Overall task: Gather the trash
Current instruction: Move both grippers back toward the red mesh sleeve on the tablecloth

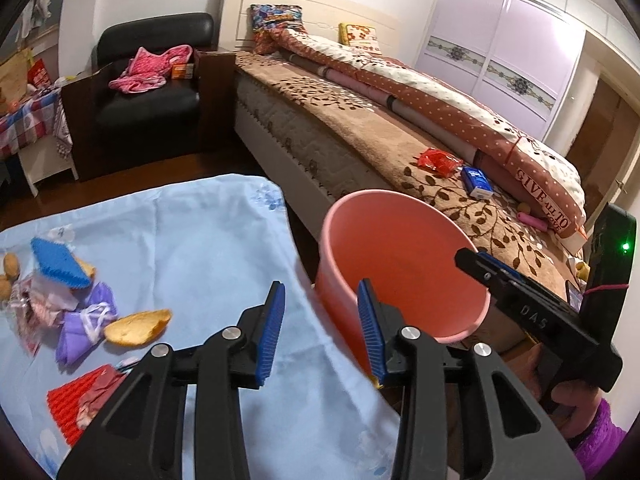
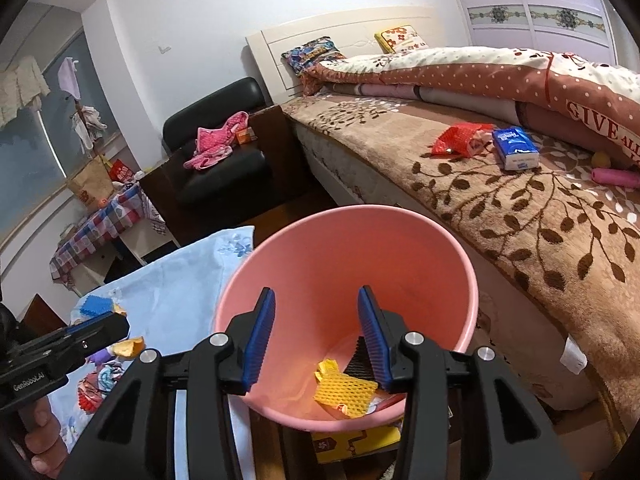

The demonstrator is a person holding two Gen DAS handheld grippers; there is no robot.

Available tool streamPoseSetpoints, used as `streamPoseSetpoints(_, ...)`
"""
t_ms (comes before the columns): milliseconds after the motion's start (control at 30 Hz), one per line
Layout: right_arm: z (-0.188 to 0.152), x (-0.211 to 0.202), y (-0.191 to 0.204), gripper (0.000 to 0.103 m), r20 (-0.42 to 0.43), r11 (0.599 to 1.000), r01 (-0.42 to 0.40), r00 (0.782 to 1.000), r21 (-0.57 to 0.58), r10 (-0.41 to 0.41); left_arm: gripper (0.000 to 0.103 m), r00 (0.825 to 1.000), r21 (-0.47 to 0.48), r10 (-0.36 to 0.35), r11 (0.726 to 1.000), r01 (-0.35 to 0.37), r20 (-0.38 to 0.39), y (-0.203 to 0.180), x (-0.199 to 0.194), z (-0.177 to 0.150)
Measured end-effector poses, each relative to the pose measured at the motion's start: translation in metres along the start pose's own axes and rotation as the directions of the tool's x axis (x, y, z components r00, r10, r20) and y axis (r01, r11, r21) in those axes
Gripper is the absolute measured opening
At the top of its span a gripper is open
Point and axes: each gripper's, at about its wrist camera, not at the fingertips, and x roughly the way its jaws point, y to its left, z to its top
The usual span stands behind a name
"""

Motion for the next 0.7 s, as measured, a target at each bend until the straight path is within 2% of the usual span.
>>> streamPoseSetpoints(567, -0.015, -0.011, 0.057, 0.042, -0.025, 0.991, -0.096, 0.995, -0.088, 0.094, 0.039, 0.998, -0.094, 0.066, 0.994, -0.064, 0.018, 0.054, -0.049, -0.030)
streamPoseSetpoints(633, -0.018, -0.011, 0.064, 0.042, -0.034, 0.989, -0.110, 0.994, -0.099, 0.107, 0.041, 0.997, -0.110, 0.077, 0.991, -0.074, 0.019, 0.062, -0.055, -0.034)
streamPoseSetpoints(700, -0.021, -0.012, 0.071, 0.042, -0.042, 0.986, -0.122, 0.992, -0.111, 0.118, 0.050, 0.996, -0.126, 0.090, 0.988, -0.086, 0.024, 0.069, -0.060, -0.038)
